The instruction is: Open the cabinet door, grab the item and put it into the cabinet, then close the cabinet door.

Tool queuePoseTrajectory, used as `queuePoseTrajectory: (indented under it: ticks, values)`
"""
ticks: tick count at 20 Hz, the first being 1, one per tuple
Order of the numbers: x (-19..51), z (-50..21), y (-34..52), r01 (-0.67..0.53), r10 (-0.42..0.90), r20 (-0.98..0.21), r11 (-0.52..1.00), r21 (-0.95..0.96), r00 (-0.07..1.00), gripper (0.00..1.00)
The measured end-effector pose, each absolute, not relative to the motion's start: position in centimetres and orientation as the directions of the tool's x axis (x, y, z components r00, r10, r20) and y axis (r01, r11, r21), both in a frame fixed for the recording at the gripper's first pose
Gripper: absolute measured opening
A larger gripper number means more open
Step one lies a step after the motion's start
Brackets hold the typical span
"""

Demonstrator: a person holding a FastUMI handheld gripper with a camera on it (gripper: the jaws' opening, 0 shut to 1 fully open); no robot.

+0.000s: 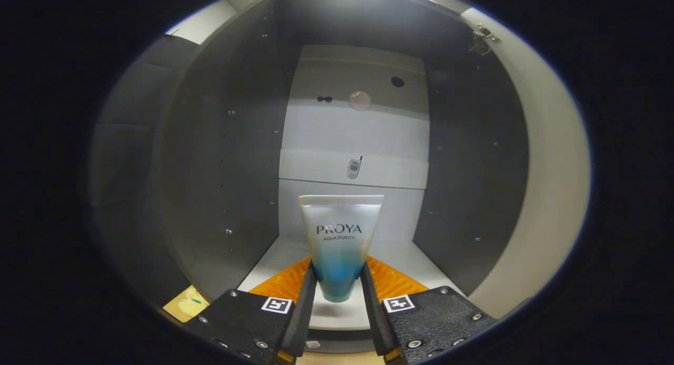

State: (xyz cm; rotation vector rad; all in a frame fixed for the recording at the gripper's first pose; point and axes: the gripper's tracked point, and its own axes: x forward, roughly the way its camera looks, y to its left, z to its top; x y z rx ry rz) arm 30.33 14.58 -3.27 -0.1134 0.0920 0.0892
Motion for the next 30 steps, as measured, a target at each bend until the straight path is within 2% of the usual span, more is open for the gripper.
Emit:
queuePoseTrajectory:
  ticks: [3,9,17,24,27,30]
  values:
    - [33.8,-4.8,13.5,-0.069,0.060,-0.141,0.996,-0.063,0.988,0.49]
    - [37.3,-8.9,12.1,-0.045,0.016,-0.212,0.990,-0.134,0.977,0.49]
    - [37.3,-9.0,12.5,-0.048,0.022,-0.186,0.990,-0.133,0.982,0.52]
    - [36.4,-7.8,12.2,-0.020,0.010,-0.161,0.998,-0.058,0.987,0.88]
    - [34.5,-7.8,12.7,-0.053,0.047,-0.186,0.998,-0.028,0.981,0.90]
    - [31.8,-6.7,12.5,-0.050,0.047,-0.155,0.999,-0.019,0.987,0.90]
